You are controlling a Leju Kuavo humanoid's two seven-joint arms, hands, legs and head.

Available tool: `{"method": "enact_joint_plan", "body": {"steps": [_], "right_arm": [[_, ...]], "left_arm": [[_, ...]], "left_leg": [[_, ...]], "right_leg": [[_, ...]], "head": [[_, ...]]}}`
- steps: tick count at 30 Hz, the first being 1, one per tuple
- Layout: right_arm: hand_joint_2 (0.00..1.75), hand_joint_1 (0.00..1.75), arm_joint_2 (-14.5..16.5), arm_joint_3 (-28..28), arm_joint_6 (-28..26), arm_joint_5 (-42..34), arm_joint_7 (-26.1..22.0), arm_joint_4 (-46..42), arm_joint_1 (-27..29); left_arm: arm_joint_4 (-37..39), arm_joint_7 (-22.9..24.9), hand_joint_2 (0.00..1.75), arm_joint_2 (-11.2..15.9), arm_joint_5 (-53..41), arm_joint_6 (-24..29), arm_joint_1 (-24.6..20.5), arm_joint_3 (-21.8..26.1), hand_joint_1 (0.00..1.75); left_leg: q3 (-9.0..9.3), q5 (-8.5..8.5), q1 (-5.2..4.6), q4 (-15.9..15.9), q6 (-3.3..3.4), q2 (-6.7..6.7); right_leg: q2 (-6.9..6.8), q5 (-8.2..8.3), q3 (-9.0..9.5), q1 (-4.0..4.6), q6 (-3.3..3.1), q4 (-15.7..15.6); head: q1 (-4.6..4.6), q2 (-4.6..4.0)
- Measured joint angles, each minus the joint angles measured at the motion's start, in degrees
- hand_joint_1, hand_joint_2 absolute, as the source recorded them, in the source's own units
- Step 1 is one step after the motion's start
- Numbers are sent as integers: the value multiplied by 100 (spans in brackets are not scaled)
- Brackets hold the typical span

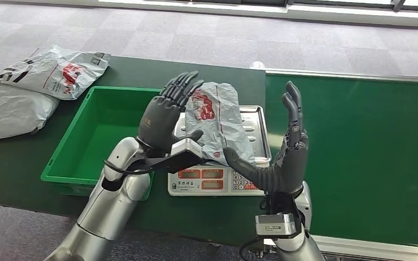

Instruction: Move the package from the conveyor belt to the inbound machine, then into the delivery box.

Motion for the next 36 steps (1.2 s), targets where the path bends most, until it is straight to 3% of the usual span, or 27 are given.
{"method": "enact_joint_plan", "body": {"steps": [13,23,24,27,28,36], "right_arm": [[175,0,50,-8,256,-21,0,53,27],[175,0,93,-41,349,85,30,53,63],[175,0,99,-51,360,96,34,53,69],[175,0,107,-78,398,125,51,51,88],[175,0,110,-89,415,133,55,51,95],[175,0,160,-172,488,178,55,51,133]], "left_arm": [[1941,-528,175,-35,-27,-554,-526,-745,0],[2613,-563,175,-125,-53,-547,-680,-916,0],[2659,-562,175,-130,-63,-547,-700,-933,12],[2772,-548,175,-142,-109,-549,-756,-982,143],[2807,-539,175,-144,-128,-550,-774,-999,175],[3035,-507,175,-145,-153,-468,-841,-1048,175]], "left_leg": [[-1,0,0,0,0,9],[-2,0,0,0,0,8],[-2,0,0,0,0,8],[-2,0,0,0,0,8],[-2,0,0,0,-1,8],[-2,0,0,0,-1,8]], "right_leg": [[11,1,-7,1,0,3],[10,1,-6,0,0,3],[10,1,-6,1,0,3],[10,1,-6,0,0,3],[10,1,-6,0,0,3],[10,1,-6,1,0,4]], "head": [[-1,0],[1,0],[1,0],[0,0],[1,0],[-1,0]]}}
